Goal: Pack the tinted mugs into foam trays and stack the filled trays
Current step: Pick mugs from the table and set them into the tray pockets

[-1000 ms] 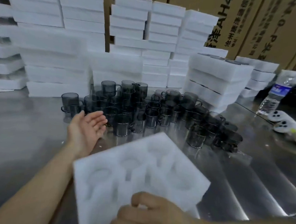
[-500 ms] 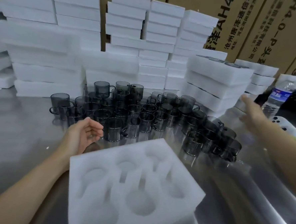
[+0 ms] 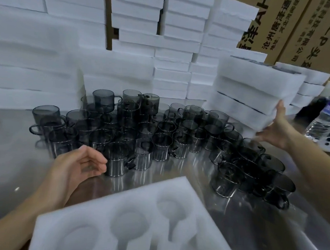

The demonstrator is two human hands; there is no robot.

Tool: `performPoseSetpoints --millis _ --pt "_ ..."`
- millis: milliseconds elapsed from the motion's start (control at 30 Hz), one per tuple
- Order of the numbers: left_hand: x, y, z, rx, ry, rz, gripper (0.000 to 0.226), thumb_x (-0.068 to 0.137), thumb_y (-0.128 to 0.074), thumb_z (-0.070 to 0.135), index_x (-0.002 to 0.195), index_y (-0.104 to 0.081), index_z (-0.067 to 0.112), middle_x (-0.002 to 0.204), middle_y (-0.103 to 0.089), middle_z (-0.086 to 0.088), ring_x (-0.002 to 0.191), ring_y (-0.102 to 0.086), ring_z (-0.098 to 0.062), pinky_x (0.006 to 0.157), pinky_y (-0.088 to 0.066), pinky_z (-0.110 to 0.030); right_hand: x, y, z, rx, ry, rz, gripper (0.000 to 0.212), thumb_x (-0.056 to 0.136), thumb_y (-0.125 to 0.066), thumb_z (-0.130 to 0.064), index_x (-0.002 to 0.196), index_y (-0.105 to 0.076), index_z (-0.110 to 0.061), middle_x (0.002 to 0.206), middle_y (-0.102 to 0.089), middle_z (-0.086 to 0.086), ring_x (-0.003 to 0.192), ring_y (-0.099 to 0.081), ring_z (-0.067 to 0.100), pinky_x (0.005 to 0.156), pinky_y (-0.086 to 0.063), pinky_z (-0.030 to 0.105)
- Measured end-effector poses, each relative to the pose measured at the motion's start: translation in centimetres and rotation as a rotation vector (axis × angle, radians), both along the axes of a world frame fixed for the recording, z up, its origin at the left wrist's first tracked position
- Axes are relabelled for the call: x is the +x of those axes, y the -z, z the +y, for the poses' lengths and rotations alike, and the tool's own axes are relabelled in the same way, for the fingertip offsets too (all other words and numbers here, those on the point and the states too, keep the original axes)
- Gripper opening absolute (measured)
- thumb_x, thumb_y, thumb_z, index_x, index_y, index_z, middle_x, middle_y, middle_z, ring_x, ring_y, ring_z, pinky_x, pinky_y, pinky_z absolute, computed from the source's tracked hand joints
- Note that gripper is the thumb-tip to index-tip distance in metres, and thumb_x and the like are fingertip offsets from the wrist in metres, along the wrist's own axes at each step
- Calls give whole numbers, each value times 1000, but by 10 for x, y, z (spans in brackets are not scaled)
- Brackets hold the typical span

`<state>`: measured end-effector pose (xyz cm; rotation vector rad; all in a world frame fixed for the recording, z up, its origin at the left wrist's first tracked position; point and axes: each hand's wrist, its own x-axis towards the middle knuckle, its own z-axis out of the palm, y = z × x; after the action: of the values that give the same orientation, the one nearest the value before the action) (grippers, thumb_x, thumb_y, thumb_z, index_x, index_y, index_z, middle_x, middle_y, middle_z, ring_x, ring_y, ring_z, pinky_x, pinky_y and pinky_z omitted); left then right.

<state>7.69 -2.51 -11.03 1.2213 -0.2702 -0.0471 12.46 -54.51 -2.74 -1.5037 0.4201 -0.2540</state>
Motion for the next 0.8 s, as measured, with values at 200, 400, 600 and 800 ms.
performPoseSetpoints --millis 200,400,600,800 --pt "3 3 1 -35 -4 -8 48 84 -36 30 62 -72 6 65 -62 -13 62 -63 -19 60 -55 -22 -1 12 -24 -79 -68 19 78 71 -43 -82 129 -51 -32 134 -54 5 119 -53 35 75 -54 47" --pt "10 10 6 10 -11 -22 51 88 -34 29 63 -72 7 63 -62 -12 63 -64 -18 61 -55 -20 8 49 -34 -408 -13 55 125 67 -85 -17 148 6 -39 150 -39 7 125 -51 27 100 -46 47" --pt "14 15 11 -5 -4 18 60 97 -26 23 63 -71 5 62 -61 -13 62 -65 -20 61 -56 -23 31 60 -38 -594 130 -108 124 60 -89 -20 149 -3 -21 142 -40 -7 126 -46 13 111 -36 39" --pt "19 15 6 -13 -26 67 67 100 -18 19 55 -67 6 55 -55 -11 53 -58 -17 56 -52 -17 43 58 -41 -608 56 -197 98 65 -85 -9 146 -31 -16 137 -53 -1 120 -54 12 102 -42 31"
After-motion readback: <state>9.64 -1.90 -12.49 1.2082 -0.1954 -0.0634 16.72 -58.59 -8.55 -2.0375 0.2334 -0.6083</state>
